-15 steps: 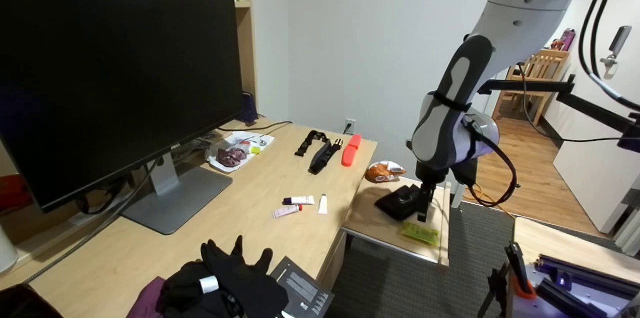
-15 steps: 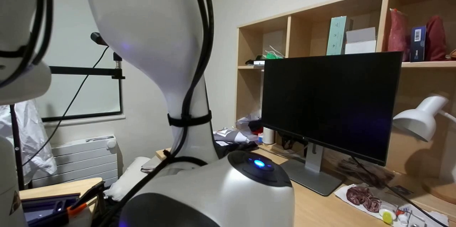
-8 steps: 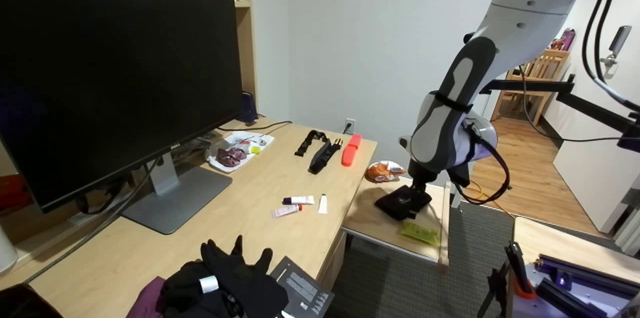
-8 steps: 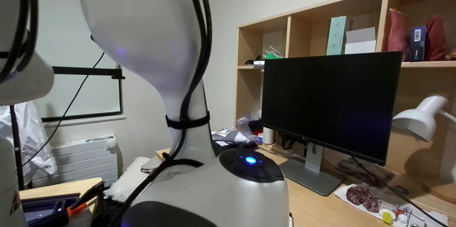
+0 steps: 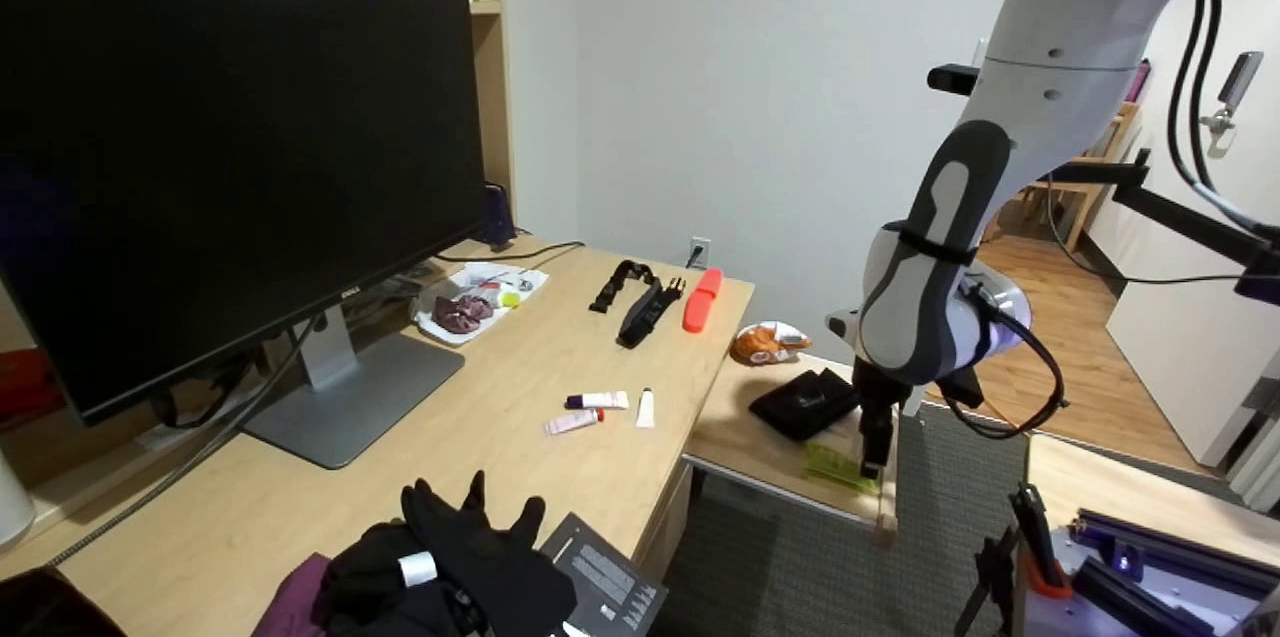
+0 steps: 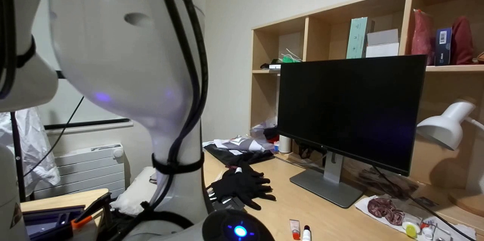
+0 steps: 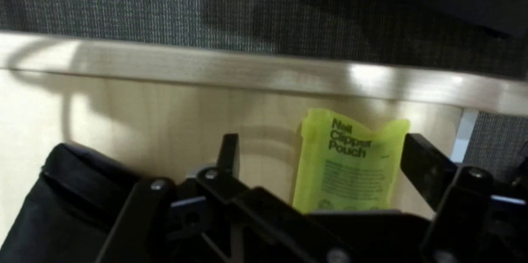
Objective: Place the yellow packet in the middle of the desk
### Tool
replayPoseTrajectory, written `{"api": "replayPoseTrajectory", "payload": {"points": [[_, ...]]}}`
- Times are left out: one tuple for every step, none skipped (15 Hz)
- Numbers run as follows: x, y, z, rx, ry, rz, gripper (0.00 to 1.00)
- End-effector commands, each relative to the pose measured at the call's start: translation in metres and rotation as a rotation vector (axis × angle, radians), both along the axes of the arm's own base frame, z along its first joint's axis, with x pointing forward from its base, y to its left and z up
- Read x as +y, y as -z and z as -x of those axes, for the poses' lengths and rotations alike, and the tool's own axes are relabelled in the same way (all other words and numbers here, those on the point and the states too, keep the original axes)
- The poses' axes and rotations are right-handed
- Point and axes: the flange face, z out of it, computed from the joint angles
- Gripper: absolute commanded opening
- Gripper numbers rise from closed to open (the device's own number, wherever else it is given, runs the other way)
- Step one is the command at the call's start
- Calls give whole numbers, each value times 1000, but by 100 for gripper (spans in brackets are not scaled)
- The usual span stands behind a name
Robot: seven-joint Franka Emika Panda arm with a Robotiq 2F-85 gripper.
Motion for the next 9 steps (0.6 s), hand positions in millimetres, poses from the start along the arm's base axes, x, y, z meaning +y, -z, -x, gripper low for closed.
{"api": "replayPoseTrajectory", "payload": {"points": [[0, 11, 14, -16, -43, -15, 100], [2, 16, 15, -25, -47, -32, 100], [2, 19, 17, -25, -51, -44, 100], [5, 22, 17, -41, -58, -55, 100], [6, 24, 17, -47, -63, -63, 100], [7, 25, 17, -56, -68, -68, 100], [6, 27, 17, -68, -71, -73, 100], [3, 27, 18, -79, -73, -73, 100], [1, 27, 19, -82, -76, -75, 100]]}}
